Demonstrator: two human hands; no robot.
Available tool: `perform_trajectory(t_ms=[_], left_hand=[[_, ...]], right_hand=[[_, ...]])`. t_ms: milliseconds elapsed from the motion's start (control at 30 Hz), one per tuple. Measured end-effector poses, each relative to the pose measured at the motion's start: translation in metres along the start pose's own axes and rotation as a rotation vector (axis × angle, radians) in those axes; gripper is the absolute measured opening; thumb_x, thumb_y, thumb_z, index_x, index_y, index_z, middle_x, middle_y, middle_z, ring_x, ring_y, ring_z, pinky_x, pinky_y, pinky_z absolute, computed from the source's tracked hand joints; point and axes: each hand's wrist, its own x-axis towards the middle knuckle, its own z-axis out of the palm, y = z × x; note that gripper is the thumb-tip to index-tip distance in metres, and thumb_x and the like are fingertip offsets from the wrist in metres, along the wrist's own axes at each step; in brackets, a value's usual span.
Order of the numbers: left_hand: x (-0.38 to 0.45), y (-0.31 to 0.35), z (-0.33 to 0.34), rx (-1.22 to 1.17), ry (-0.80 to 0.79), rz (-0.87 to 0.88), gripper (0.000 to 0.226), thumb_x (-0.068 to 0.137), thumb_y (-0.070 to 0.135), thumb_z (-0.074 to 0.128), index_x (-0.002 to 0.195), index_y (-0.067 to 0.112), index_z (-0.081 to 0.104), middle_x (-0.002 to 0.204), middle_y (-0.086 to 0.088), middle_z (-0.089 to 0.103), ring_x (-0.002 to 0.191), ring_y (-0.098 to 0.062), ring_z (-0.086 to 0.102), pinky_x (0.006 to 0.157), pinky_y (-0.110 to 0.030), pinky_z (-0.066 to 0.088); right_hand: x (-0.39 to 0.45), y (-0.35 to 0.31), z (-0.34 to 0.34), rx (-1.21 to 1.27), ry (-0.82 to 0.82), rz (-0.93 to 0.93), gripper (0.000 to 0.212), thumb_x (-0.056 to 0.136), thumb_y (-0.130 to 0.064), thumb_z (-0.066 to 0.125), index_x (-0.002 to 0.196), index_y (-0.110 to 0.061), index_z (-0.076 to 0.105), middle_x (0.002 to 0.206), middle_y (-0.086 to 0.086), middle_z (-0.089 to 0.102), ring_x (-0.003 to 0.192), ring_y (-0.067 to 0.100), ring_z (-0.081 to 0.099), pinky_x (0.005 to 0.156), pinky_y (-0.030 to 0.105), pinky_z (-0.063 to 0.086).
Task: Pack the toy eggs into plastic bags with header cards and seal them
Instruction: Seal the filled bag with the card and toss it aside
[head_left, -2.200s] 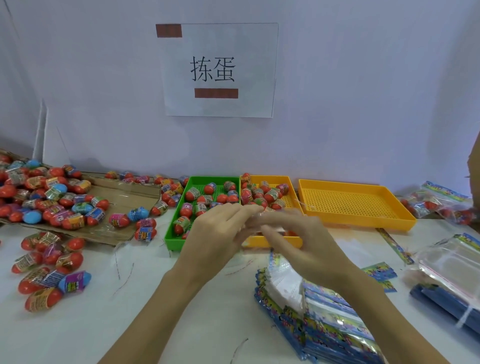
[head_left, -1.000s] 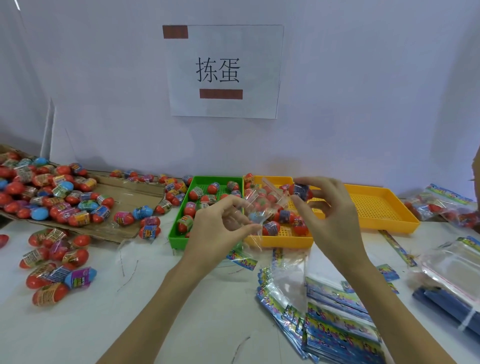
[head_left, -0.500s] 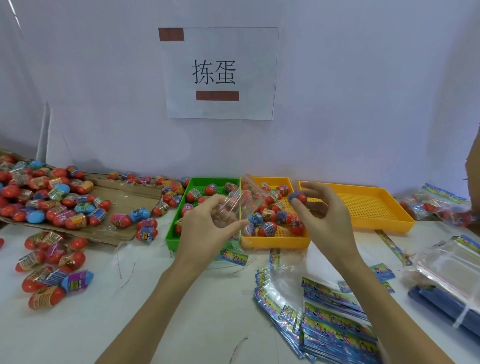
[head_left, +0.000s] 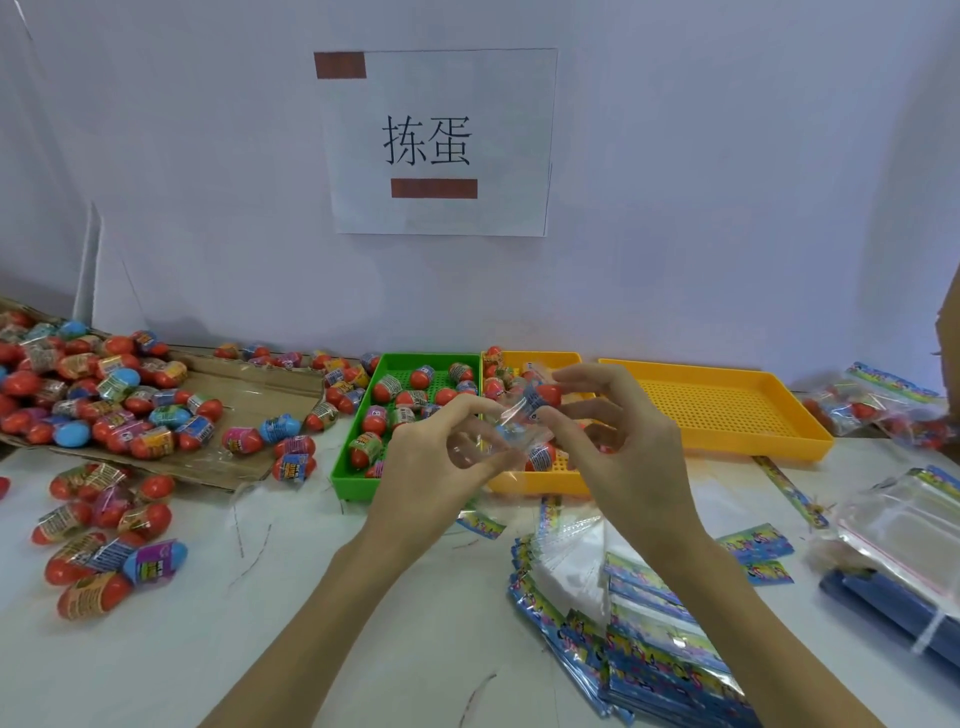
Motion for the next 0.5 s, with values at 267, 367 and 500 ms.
perform_trajectory(t_ms=[267, 367, 500], left_hand=[[-0.0022, 0.0054, 0.001, -0.004, 0.013, 0.058, 0.039, 0.078, 0.041, 0.085, 0.114, 0.038, 0.07, 0.097, 0.021, 0.074, 0.081, -0.005, 0.071, 0.07, -0.017, 0.058], [-0.0021, 0.0045, -0.0008, -0.031, 0.011, 0.075, 0.04, 0.08, 0.038, 0.083, 0.118, 0.031, 0.072, 0.097, 0.017, 0.076, 0.088, -0.001, 0.072, 0.076, -0.011, 0.054], [-0.0041, 0.0063, -0.0009, -0.05, 0.012, 0.098, 0.032, 0.084, 0.038, 0.079, 0.115, 0.032, 0.071, 0.096, 0.017, 0.075, 0.089, -0.004, 0.071, 0.075, -0.014, 0.056]], right_hand=[[-0.0012, -0.0022, 0.0035, 0.107, -0.073, 0.117, 0.02, 0.09, -0.024, 0.079, 0.108, -0.023, 0.072, 0.102, -0.012, 0.077, 0.085, 0.017, 0.075, 0.07, 0.044, 0.061], [-0.002, -0.0017, 0.0035, 0.102, -0.138, 0.123, 0.012, 0.092, -0.025, 0.077, 0.104, -0.024, 0.076, 0.098, -0.014, 0.078, 0.091, 0.014, 0.074, 0.073, 0.033, 0.061], [-0.0026, -0.0023, 0.0059, 0.12, -0.229, 0.154, 0.015, 0.098, -0.027, 0.068, 0.108, -0.023, 0.078, 0.101, -0.01, 0.077, 0.096, 0.017, 0.071, 0.079, 0.039, 0.061]])
